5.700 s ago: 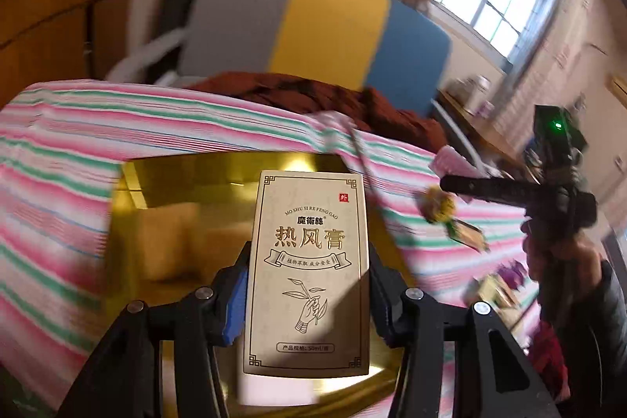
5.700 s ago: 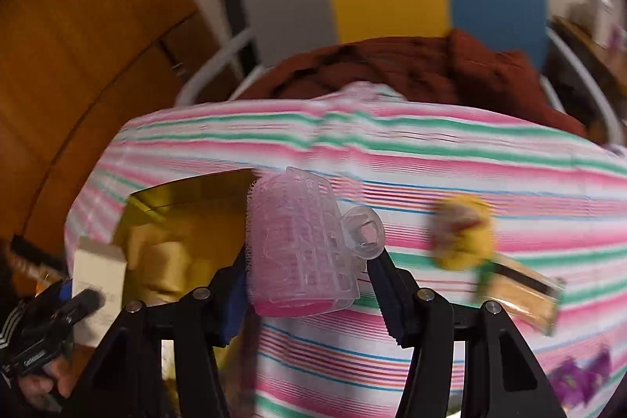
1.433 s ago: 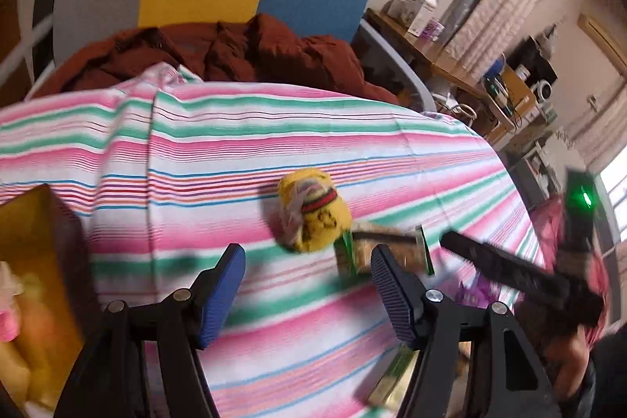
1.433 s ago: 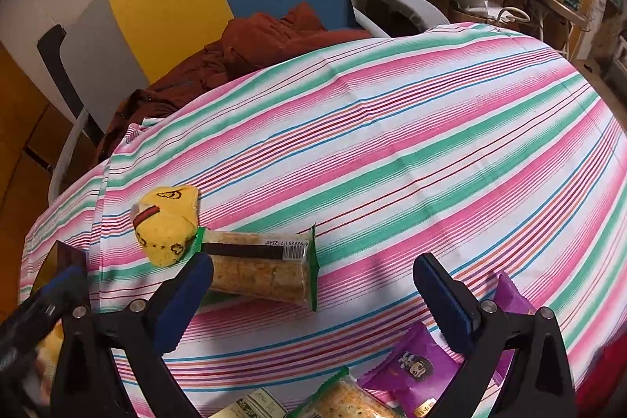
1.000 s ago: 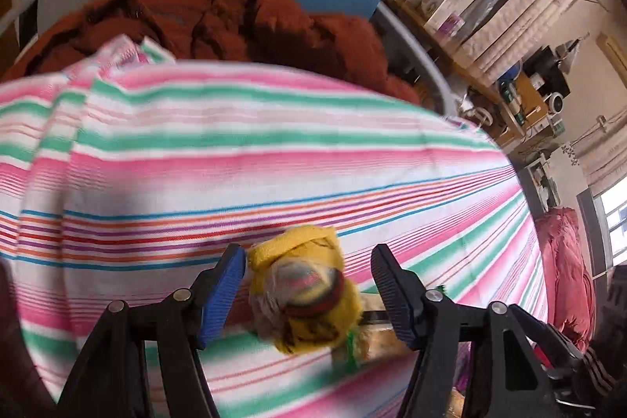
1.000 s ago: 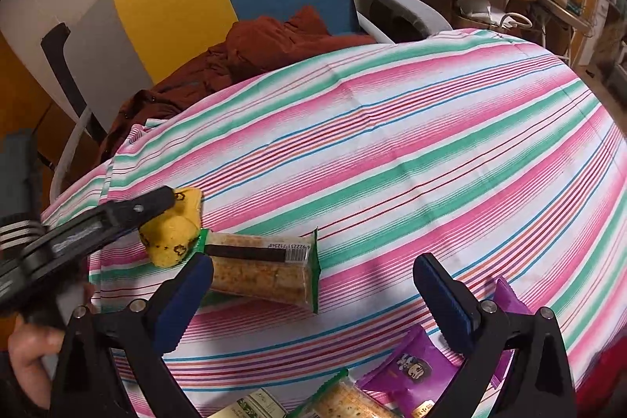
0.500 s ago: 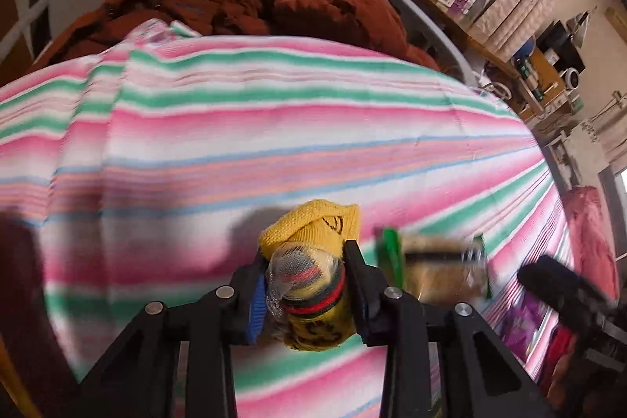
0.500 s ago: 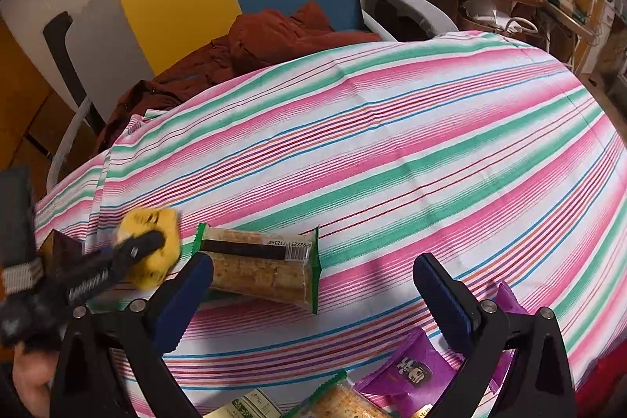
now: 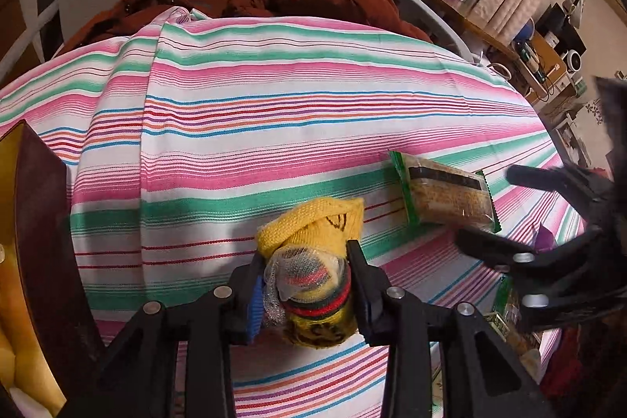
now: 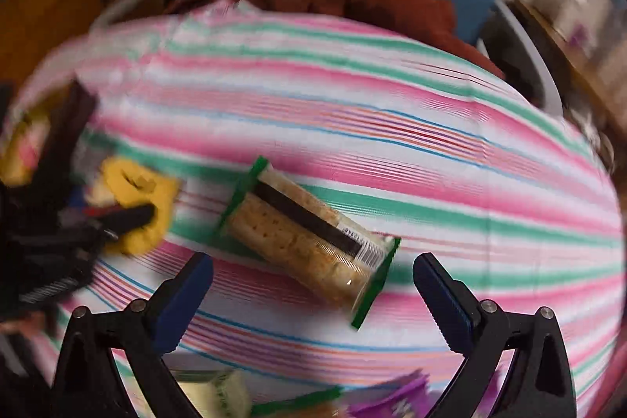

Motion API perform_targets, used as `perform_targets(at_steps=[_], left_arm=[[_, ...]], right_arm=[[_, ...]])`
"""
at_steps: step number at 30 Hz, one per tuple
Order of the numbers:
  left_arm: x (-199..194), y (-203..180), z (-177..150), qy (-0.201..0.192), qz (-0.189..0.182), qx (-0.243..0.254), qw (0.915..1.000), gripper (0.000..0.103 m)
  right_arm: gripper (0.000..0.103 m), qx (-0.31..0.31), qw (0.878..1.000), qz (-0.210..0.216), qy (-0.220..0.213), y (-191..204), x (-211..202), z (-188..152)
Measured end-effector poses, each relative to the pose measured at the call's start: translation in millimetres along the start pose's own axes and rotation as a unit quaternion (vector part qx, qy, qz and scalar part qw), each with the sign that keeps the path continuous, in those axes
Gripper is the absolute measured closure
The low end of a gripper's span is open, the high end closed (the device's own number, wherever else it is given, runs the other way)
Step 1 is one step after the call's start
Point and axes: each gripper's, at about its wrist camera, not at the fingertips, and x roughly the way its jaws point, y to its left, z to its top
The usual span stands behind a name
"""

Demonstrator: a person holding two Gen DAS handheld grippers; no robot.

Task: Organize objects
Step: 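Grasp the cracker snack bar with the right gripper while the left gripper holds the plush toy, then carry the plush toy and cracker bar into the gold tray and open both grippers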

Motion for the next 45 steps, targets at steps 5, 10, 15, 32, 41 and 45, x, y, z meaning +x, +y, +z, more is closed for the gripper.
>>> perform_targets(at_steps=[5,10,15,32,41,45], left_arm=[[3.2,-3.4,1.2,-0.004,0.004,0.000,1.0000,0.065],[2.7,-4.4,-0.2,-0.009,0.006,0.009,0.9999,0.065],[-2.8,-6.4,-2.5,-0.007,0.000,0.003,1.0000,0.067],[-116.0,5.7,-56.4,-0.098,-0.029,0.014,0.9947,0.067],[-183.7,87.0,-90.9,-0.162,0.008,-0.077,0.9837,0.067],[-205.0,131.5,-106.7,-0.179,0.040,-0.114,0.9764,0.067]], right_arm=[[0.002,-0.013,0.999,0.018,0.034,-1.1,31.0,12.4],[0.044,-0.001,0.998,0.048,0.026,-2.2,19.1,7.4],[0.053,0.018,0.998,0.047,0.026,2.2,11.2,-6.3],[0.053,0.091,0.990,0.085,-0.064,36.8,-73.9,-32.5],[0.053,0.056,0.979,0.167,-0.106,142.0,-113.9,-10.5],[0.053,0.052,0.973,0.198,-0.103,188.2,-117.1,2.5]])
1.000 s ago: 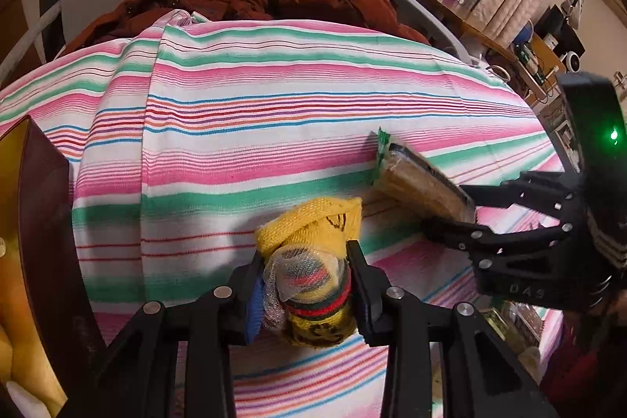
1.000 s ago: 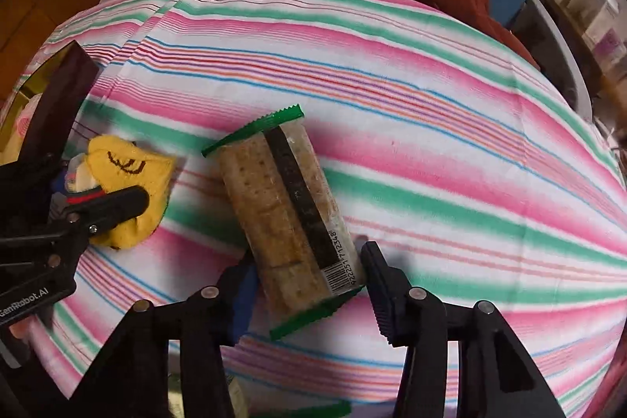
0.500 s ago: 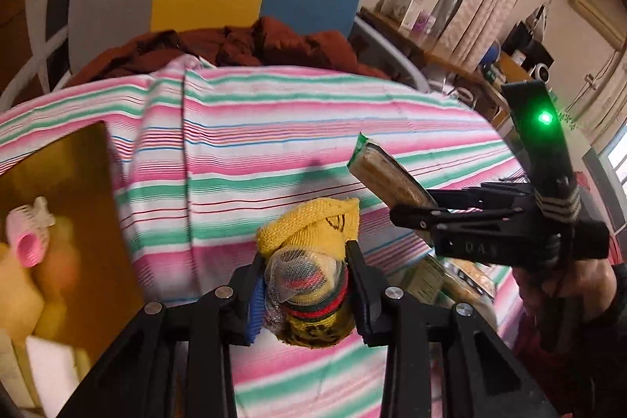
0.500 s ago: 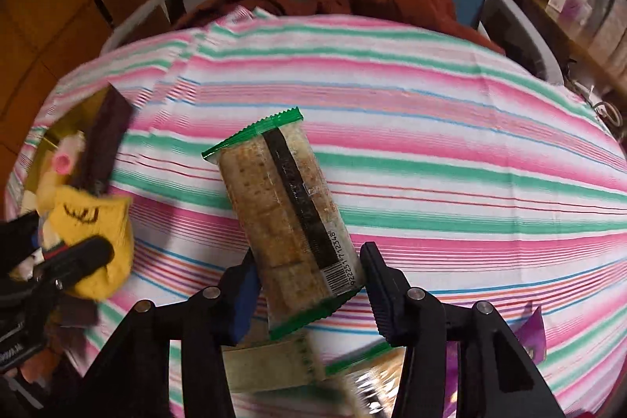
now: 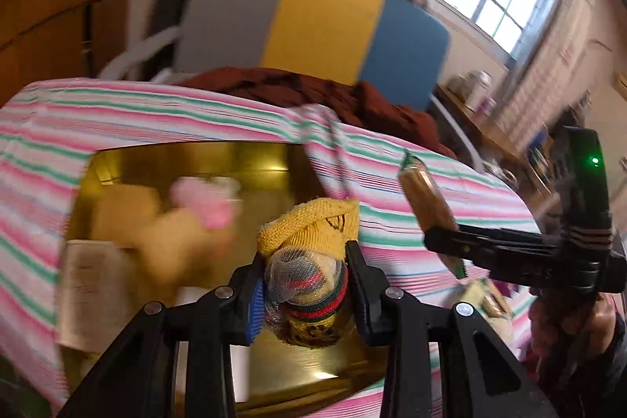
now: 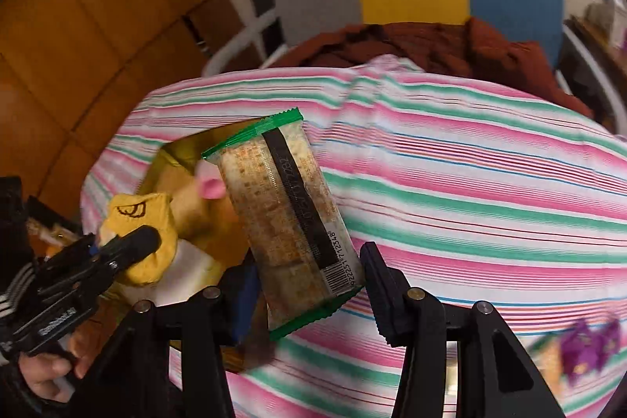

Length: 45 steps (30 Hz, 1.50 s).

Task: Organize objects
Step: 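Carry the plush toy and cracker bar into the gold tray and open both grippers, then move both grippers back to the remaining items on the cloth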

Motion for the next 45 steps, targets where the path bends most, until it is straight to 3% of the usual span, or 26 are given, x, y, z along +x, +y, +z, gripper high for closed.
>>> perform_targets(at_steps=[4,5,7,9,13,17,21,34,45], left_arm=[[-3.6,46.7,-5.3,0.008,0.040,-0.029,0.9988,0.065],[-3.6,54.0,-7.8,0.009,0.048,-0.035,0.9982,0.057],[-0.8,68.8,-10.5,0.017,0.061,-0.049,0.9968,0.049],[-3.6,78.1,-13.4,0.014,0.073,-0.062,0.9953,0.036],[-14.8,80.7,-17.8,-0.006,0.085,-0.058,0.9947,0.035],[-25.5,79.5,-26.4,-0.025,0.096,-0.055,0.9935,0.035],[-31.2,71.3,-36.2,-0.030,0.109,-0.040,0.9927,0.035],[-48.6,66.1,-54.4,-0.041,0.159,-0.021,0.9862,0.035],[-56.0,53.6,-54.3,-0.057,0.154,0.000,0.9865,0.035]], right_arm=[[0.050,0.043,0.998,0.036,0.019,22.9,23.9,0.7],[0.049,0.054,0.997,0.041,0.021,26.8,30.2,0.7],[0.027,0.061,0.996,0.049,0.030,34.9,40.2,-2.7],[0.025,0.052,0.997,0.044,0.038,42.6,44.1,-6.7],[0.025,0.012,0.999,0.019,0.033,57.0,39.2,-19.4],[0.022,-0.045,0.998,-0.044,0.010,75.3,30.4,-35.9],[0.016,-0.088,0.993,-0.082,-0.015,93.9,25.8,-50.7],[0.010,-0.114,0.983,-0.131,-0.059,112.4,21.4,-70.1],[0.006,-0.123,0.978,-0.145,-0.087,118.3,11.0,-74.8]])
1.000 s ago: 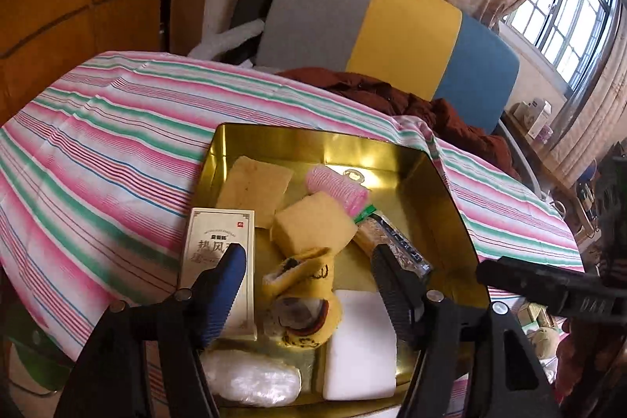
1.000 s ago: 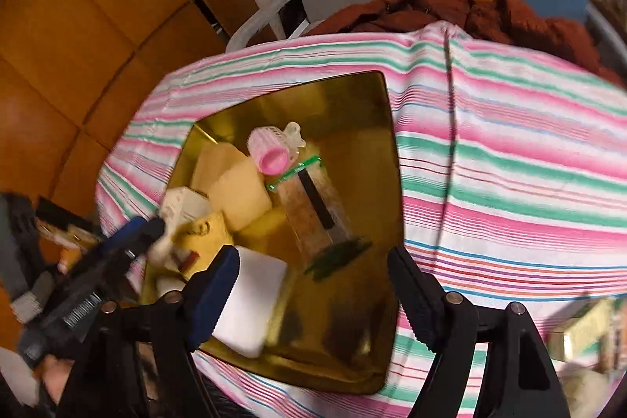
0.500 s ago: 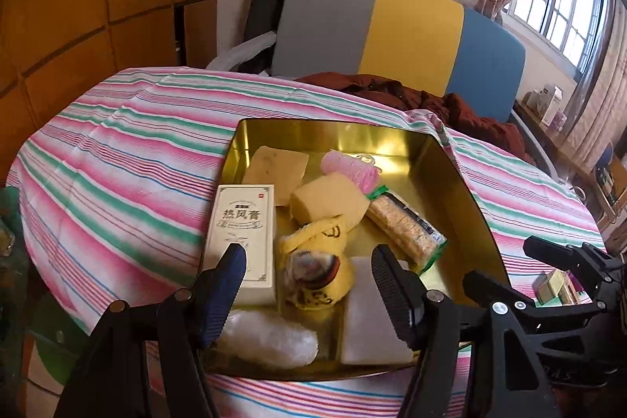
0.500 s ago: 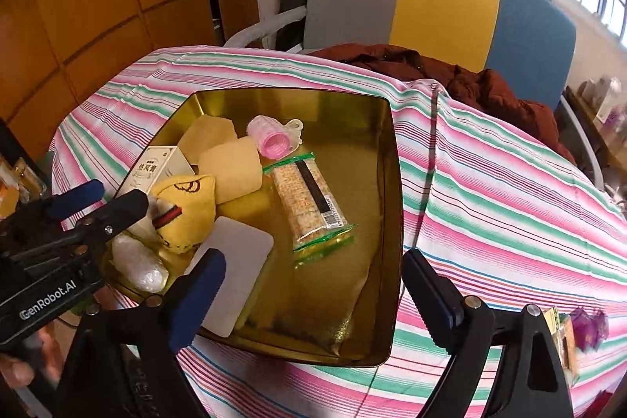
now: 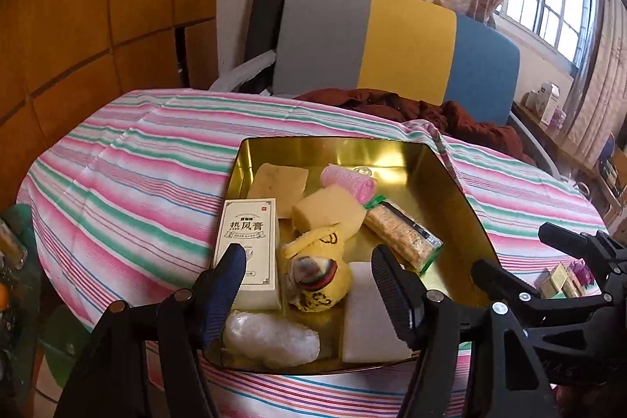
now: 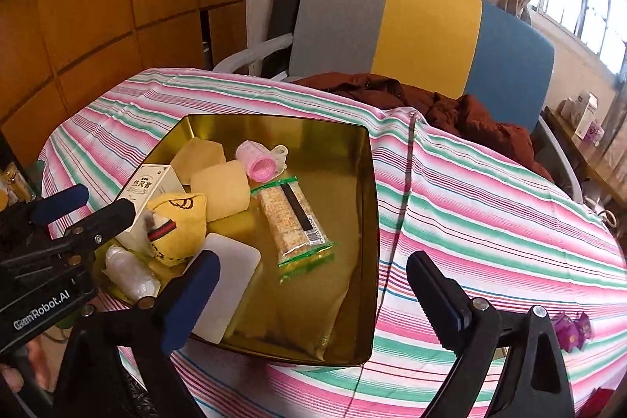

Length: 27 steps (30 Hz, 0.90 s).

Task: Organize objects
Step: 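Move both grippers back to the remaining items on the cloth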

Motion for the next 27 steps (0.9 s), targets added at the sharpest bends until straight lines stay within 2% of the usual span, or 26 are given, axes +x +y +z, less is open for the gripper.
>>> perform_targets(at_steps=[10,13,17,27], left_arm=[[6.9,11.9,-1.7,0.012,-0.003,-0.023,0.9996,0.035],[6.9,14.2,-2.7,0.013,-0.020,-0.031,0.9992,0.035],[11.7,8.9,-2.7,0.023,-0.032,-0.029,0.9988,0.035],[7.3,-8.5,-2.1,0.015,-0.049,0.006,0.9987,0.035]], right_arm=[[0.004,-0.003,1.000,0.000,0.000,-1.2,-0.3,-1.8],[0.002,0.003,1.000,0.006,-0.008,-5.8,-5.4,-3.7],[0.002,0.016,1.000,0.006,-0.004,-16.8,-4.1,-3.7],[0.001,0.049,0.999,0.006,0.006,-46.0,-1.3,-7.1]])
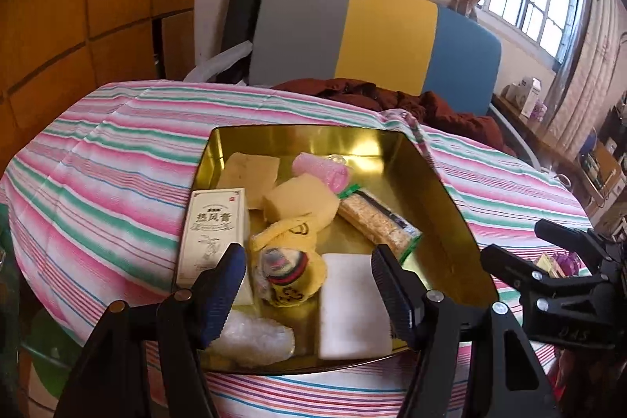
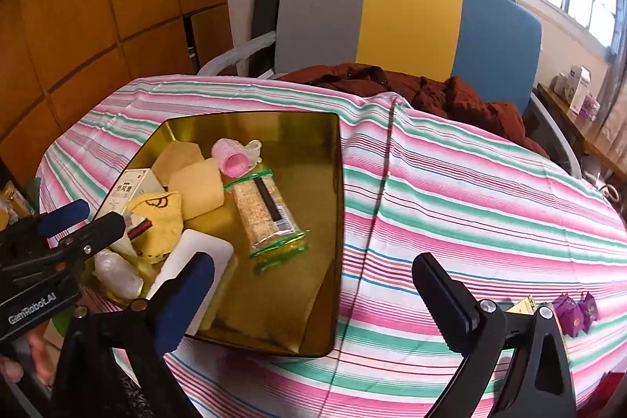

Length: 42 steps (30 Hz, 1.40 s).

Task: Organize objects
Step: 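Move both grippers back to the remaining items on the cloth, then grasp the purple snack packet with the right gripper while the left gripper grasps the green-and-yellow box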

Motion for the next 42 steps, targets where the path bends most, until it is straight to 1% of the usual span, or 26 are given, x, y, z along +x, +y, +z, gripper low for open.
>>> perform_targets(at_steps=[3,6,8,11,14,17,18,20,21,23,25,27,28,29,31,33,35,36,37,39,42], left_arm=[[-1.8,-5.5,0.9,-0.004,-0.010,0.011,0.9999,0.035],[-3.3,-10.4,1.7,-0.006,-0.023,0.013,0.9996,0.035],[-3.1,-14.2,1.9,-0.008,-0.023,0.017,0.9996,0.035],[-0.9,-18.7,2.2,-0.002,-0.028,0.022,0.9994,0.035],[1.0,-24.3,1.2,0.003,-0.035,0.032,0.9989,0.035],[0.1,-29.3,2.0,0.002,-0.044,0.038,0.9983,0.035],[-0.3,-30.8,2.8,0.001,-0.047,0.040,0.9981,0.035],[-0.4,-34.5,4.8,0.000,-0.054,0.042,0.9977,0.035],[-0.3,-36.0,5.5,0.000,-0.056,0.044,0.9974,0.035],[1.0,-39.5,6.5,0.002,-0.062,0.047,0.9970,0.035],[2.8,-44.5,6.8,0.005,-0.070,0.052,0.9962,0.035],[3.5,-49.3,6.2,0.006,-0.071,0.059,0.9957,0.035],[4.4,-51.6,6.3,0.007,-0.073,0.062,0.9954,0.035],[5.3,-53.9,7.0,0.010,-0.074,0.065,0.9951,0.035],[7.1,-57.9,8.4,0.014,-0.077,0.068,0.9946,0.035],[8.3,-65.3,9.1,0.016,-0.079,0.077,0.9938,0.035],[9.2,-74.8,11.0,0.016,-0.087,0.086,0.9923,0.035],[9.8,-79.9,12.1,0.017,-0.092,0.090,0.9916,0.035],[11.1,-85.9,13.4,0.018,-0.097,0.095,0.9906,0.035],[13.0,-100.8,14.9,0.020,-0.109,0.109,0.9879,0.035],[16.8,-128.5,15.7,0.027,-0.131,0.135,0.9818,0.035]], right_arm=[[0.001,0.035,0.999,-0.003,0.009,-24.7,0.5,-0.1],[0.001,0.086,0.996,-0.015,0.020,-62.3,-0.5,-2.7],[0.001,0.118,0.992,-0.025,0.027,-90.3,-3.1,-6.2],[0.001,0.161,0.985,-0.057,0.040,-136.7,-10.0,-12.1],[0.002,0.214,0.971,-0.085,0.061,-190.2,-15.5,-23.4],[0.003,0.289,0.948,-0.109,0.076,-249.9,-25.5,-41.8],[0.006,0.316,0.937,-0.124,0.082,-272.7,-29.9,-50.7],[0.012,0.356,0.919,-0.143,0.089,-306.0,-36.0,-64.9],[0.017,0.380,0.908,-0.151,0.096,-324.7,-37.6,-73.5],[0.022,0.421,0.887,-0.157,0.109,-351.3,-35.7,-87.3],[0.030,0.461,0.865,-0.158,0.119,-375.4,-30.8,-101.1],[0.035,0.485,0.852,-0.158,0.121,-392.0,-23.8,-108.4],[0.039,0.492,0.847,-0.156,0.125,-396.5,-19.3,-109.8],[0.040,0.500,0.843,-0.151,0.127,-400.8,-14.6,-110.8],[0.041,0.508,0.841,-0.138,0.122,-406.4,-6.5,-109.5],[0.043,0.507,0.841,-0.137,0.127,-409.0,2.9,-107.3],[0.052,0.493,0.848,-0.140,0.136,-408.2,13.6,-104.7],[0.058,0.481,0.852,-0.157,0.137,-407.8,15.4,-102.3],[0.065,0.474,0.855,-0.163,0.136,-408.3,15.3,-100.6],[0.066,0.461,0.861,-0.165,0.138,-409.5,17.0,-99.1],[0.067,0.429,0.873,-0.180,0.148,-403.0,19.5,-93.2]])
